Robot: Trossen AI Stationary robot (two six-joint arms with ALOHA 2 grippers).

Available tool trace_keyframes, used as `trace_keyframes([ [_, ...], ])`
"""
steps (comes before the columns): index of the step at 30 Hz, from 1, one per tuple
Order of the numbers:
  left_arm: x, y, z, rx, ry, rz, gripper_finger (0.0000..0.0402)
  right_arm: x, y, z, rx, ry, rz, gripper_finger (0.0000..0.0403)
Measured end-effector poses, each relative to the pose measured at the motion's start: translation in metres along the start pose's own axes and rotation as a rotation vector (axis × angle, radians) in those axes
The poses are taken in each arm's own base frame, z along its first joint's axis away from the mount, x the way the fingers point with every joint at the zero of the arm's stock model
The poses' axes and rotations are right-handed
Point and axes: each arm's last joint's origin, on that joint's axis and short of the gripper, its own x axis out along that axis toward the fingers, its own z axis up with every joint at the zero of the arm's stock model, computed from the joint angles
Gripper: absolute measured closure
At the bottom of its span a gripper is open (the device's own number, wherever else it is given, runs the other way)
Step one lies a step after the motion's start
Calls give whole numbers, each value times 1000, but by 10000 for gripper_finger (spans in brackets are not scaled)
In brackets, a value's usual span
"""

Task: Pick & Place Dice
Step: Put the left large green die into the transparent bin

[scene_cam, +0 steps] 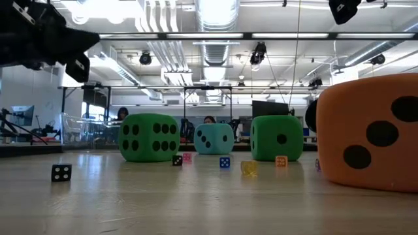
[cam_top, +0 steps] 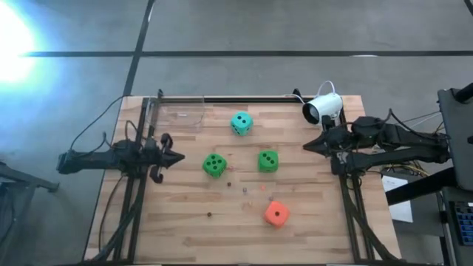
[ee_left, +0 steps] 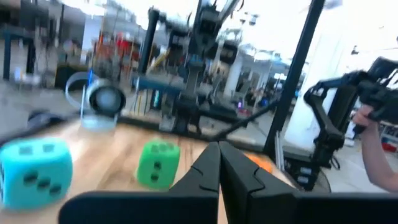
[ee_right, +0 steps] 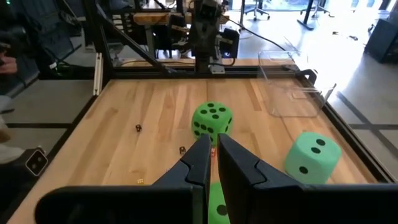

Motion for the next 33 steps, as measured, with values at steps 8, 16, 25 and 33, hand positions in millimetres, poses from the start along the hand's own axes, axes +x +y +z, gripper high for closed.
trace_keyframes([
  [8,2,-5,24,26,-16,11,398,-3,0,0,4,-14,1,376],
  [16,30,-8,46,55,169,111,399,-4,0,0,3,-16,0,376],
  [25,78,-10,57,56,562,184,400,-4,0,0,-19,-15,-1,376],
  [33,108,-17,58,52,784,200,400,-4,0,0,-125,-15,-4,376],
])
